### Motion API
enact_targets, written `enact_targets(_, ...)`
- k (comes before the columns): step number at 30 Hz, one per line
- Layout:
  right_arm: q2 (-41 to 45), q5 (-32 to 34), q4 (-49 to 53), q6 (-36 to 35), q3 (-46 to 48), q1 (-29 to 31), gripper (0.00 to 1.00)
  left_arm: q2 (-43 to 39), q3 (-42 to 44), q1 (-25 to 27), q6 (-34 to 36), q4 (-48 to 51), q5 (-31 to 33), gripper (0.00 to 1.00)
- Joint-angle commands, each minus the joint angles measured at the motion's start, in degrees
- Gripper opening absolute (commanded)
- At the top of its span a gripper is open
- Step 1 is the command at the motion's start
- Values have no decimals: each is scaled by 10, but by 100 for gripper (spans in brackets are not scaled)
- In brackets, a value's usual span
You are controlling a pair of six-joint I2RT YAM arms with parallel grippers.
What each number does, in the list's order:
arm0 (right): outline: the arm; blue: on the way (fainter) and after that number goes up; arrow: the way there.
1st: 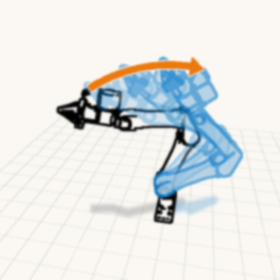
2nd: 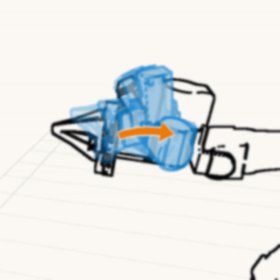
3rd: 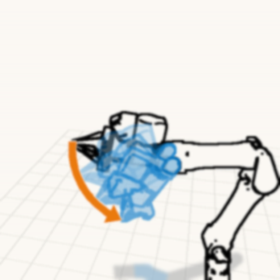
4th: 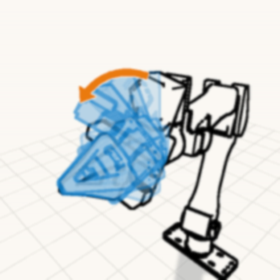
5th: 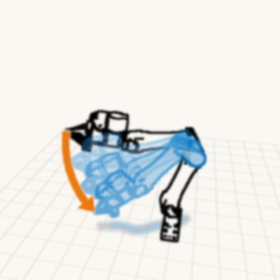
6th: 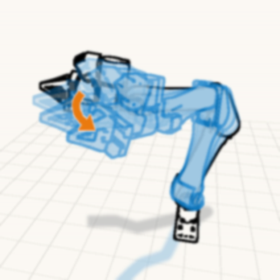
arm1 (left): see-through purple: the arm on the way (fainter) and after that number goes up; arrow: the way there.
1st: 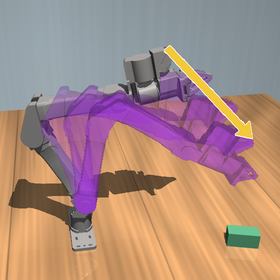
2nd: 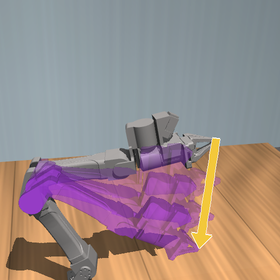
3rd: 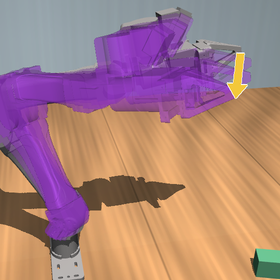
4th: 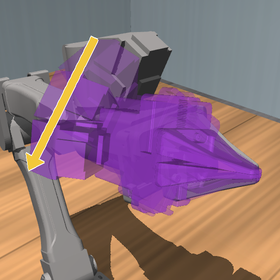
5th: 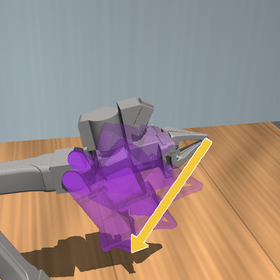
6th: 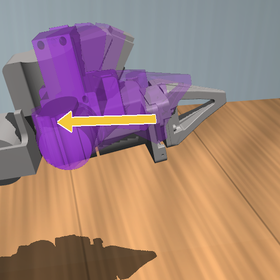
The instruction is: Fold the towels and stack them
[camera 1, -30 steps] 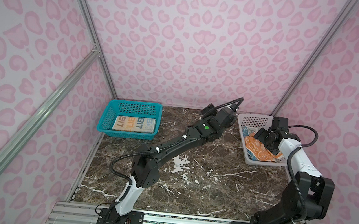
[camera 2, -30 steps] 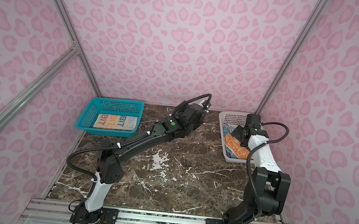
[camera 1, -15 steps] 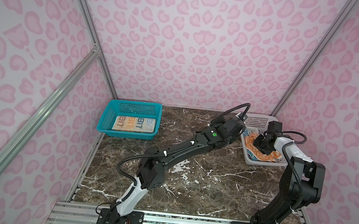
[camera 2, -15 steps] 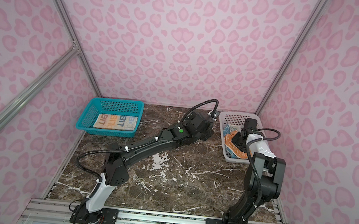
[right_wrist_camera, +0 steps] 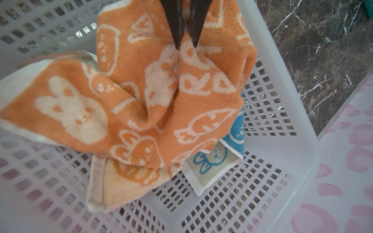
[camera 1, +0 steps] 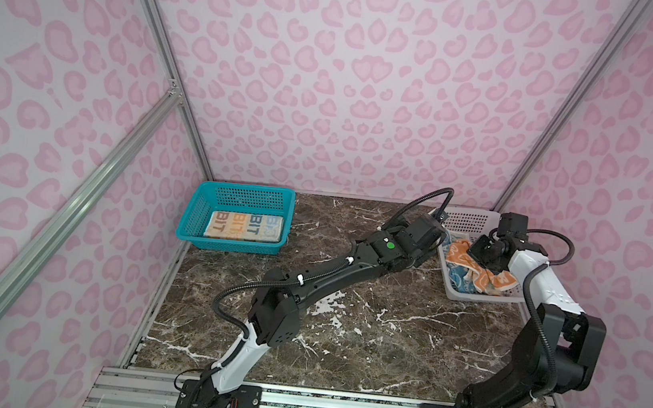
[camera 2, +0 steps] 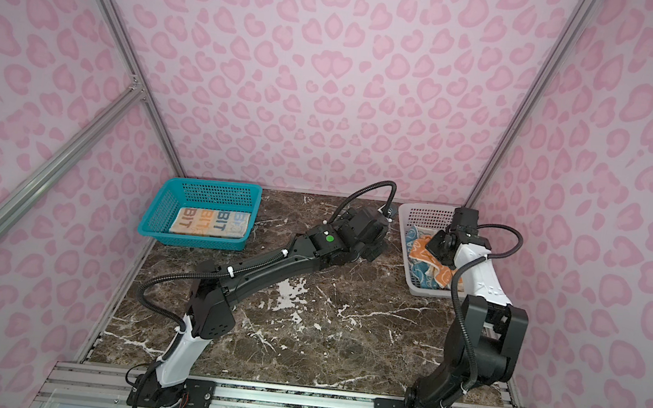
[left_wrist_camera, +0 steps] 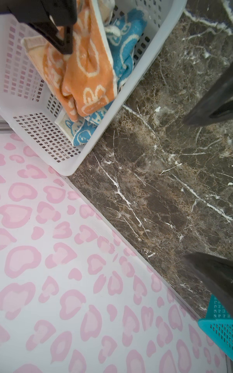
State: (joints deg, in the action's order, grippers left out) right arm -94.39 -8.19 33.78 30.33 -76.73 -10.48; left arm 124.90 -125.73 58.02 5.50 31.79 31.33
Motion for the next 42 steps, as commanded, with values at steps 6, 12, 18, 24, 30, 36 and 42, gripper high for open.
enact_targets(6,47,27,68,-38,-57,38,0,-82,29,-7,-44,11,5,98)
enact_targets(12,67,19,98,-45,-126,85,0,-165,114,-29,-99,7,-10,98)
enact_targets(18,86,-4,115,-50,-203,206,0,-250,207,-52,-134,-3,0,98)
enact_targets(24,89,-54,50,-40,-165,312,4,-341,317,-76,-165,-20,17,98)
enact_targets(30,-23,-95,52,-26,-125,307,32,-375,396,-93,-188,-25,14,98)
enact_targets(36,-90,-112,60,-42,-114,307,61,-369,450,-103,-226,-13,-17,98)
enact_targets(42,-70,-125,55,-82,-47,332,69,-376,525,-144,-281,-13,-86,98)
